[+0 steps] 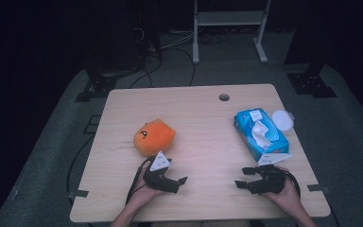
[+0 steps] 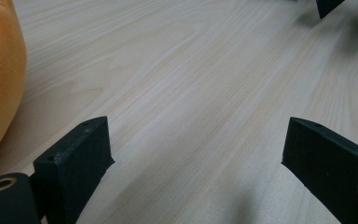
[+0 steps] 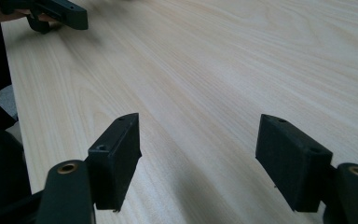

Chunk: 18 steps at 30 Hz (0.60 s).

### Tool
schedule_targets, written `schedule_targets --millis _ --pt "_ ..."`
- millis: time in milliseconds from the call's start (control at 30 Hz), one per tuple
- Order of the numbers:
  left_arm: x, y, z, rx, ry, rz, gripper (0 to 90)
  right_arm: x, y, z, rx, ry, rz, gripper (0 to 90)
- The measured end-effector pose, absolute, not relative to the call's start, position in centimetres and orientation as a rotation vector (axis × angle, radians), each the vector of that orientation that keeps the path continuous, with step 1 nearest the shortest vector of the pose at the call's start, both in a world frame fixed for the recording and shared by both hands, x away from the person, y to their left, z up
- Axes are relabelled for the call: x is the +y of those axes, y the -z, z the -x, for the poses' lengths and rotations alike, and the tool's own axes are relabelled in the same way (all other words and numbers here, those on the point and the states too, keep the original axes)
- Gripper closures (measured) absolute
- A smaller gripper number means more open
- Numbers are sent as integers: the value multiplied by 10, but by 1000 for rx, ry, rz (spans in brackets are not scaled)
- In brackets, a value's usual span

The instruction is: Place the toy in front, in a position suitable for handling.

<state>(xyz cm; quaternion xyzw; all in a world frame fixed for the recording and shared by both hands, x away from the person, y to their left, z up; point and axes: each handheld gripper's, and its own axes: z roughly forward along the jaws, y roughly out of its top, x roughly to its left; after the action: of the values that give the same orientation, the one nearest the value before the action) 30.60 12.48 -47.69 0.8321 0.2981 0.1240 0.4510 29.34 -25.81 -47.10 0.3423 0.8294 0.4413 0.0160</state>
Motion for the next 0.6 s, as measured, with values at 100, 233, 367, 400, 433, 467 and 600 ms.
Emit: schedule_targets --millis 100,233,367,400,433,467,600 --pt "124 476 -306 728 -298 -2053 75 -260 472 -294 2574 -1388 -1083 294" --pt "123 477 -305 713 -302 -2066 75 -262 470 -292 2567 -1392 -1088 293" --pt "126 476 -306 720 -296 -2051 75 -261 469 -289 2559 -1381 -1077 293" --pt "126 476 -305 724 -299 -2048 75 -260 469 -289 2559 -1382 -1077 293" --pt "127 475 -306 721 -306 -2047 75 -259 469 -288 2561 -1382 -1075 293" --pt "127 474 -305 718 -307 -2044 75 -258 469 -287 2567 -1374 -1073 293" --pt "128 469 -304 678 -307 -2029 75 -255 469 -286 2583 -1370 -1055 293"
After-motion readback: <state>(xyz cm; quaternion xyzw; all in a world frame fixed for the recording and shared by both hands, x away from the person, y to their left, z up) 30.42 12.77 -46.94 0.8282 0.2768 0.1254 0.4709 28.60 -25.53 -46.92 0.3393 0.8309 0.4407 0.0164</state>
